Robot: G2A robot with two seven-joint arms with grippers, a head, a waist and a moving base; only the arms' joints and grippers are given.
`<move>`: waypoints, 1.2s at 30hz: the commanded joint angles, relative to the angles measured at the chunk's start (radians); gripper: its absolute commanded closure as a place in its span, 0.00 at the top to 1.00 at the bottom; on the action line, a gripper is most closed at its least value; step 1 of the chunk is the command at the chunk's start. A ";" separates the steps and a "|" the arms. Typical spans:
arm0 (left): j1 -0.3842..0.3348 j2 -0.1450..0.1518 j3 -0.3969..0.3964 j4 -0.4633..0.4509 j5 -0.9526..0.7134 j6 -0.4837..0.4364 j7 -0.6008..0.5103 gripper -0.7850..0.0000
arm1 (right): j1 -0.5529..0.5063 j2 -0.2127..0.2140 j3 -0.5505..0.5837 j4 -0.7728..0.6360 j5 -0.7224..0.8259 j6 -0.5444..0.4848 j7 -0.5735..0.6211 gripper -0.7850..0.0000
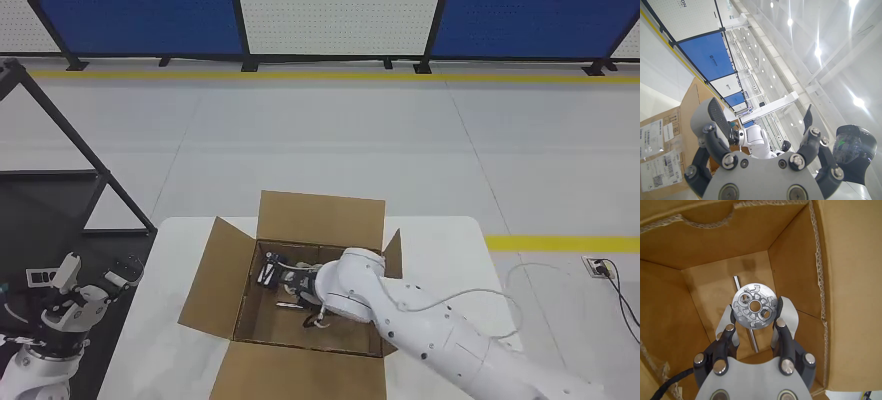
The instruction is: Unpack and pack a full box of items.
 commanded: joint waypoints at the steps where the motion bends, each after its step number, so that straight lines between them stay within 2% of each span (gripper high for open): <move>1: 0.000 0.000 0.000 0.000 0.000 0.000 0.000 1.00 | 0.000 -0.018 -0.007 0.037 0.006 0.009 -0.019 0.00; 9: 0.000 0.000 0.000 0.000 0.000 0.000 0.000 1.00 | 0.006 -0.081 -0.020 0.164 0.018 0.013 -0.072 0.00; 19: 0.000 0.000 0.000 0.000 0.000 0.000 0.000 1.00 | 0.028 -0.147 -0.028 0.287 0.010 -0.003 -0.081 0.00; 23: 0.000 0.000 0.000 0.000 0.000 0.000 0.000 1.00 | 0.035 -0.171 -0.029 0.330 0.007 -0.015 -0.086 0.19; 31: 0.000 0.000 0.000 0.000 0.000 0.000 0.000 1.00 | 0.047 -0.211 -0.024 0.403 0.002 -0.033 -0.088 0.29; 33: 0.000 0.000 0.000 0.000 0.000 0.000 0.000 1.00 | 0.050 -0.219 -0.021 0.417 0.001 -0.036 -0.089 0.42; 36: 0.000 0.000 0.000 0.000 0.000 0.000 0.000 1.00 | 0.053 -0.228 -0.014 0.436 -0.003 -0.040 -0.090 0.47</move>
